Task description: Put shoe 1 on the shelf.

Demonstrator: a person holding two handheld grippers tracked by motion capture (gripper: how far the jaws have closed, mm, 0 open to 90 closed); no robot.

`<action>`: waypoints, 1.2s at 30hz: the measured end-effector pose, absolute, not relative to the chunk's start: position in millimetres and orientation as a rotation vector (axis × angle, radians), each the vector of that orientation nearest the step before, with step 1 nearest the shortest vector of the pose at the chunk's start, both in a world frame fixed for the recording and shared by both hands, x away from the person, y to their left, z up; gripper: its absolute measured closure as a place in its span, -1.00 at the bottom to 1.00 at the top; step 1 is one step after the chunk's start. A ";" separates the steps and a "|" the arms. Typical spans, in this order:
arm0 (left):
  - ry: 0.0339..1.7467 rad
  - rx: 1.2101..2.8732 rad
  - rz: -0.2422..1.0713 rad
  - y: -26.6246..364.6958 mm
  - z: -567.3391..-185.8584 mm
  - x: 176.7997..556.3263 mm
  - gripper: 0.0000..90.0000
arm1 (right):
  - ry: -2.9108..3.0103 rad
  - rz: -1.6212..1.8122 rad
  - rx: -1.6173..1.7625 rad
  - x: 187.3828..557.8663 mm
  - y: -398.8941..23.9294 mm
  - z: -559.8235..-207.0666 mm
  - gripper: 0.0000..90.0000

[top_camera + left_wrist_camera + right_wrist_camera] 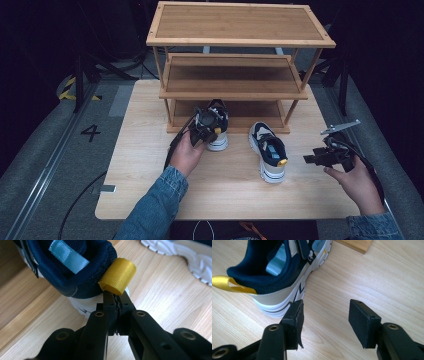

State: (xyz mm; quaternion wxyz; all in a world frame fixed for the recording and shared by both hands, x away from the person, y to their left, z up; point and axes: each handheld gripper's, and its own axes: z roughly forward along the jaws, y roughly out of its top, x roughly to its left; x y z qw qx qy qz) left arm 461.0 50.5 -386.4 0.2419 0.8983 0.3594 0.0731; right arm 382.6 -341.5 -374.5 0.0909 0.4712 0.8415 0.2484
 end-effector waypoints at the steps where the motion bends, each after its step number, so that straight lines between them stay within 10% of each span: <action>1: 0.983 2.456 0.200 50.5 -386.4 461.0 0.96 | 2.501 0.738 1.400 382.6 -341.5 -374.5 0.05; 36: 0.984 2.392 0.394 42.0 -394.6 496.2 0.77 | 2.482 0.694 1.452 368.5 -350.5 -384.6 0.05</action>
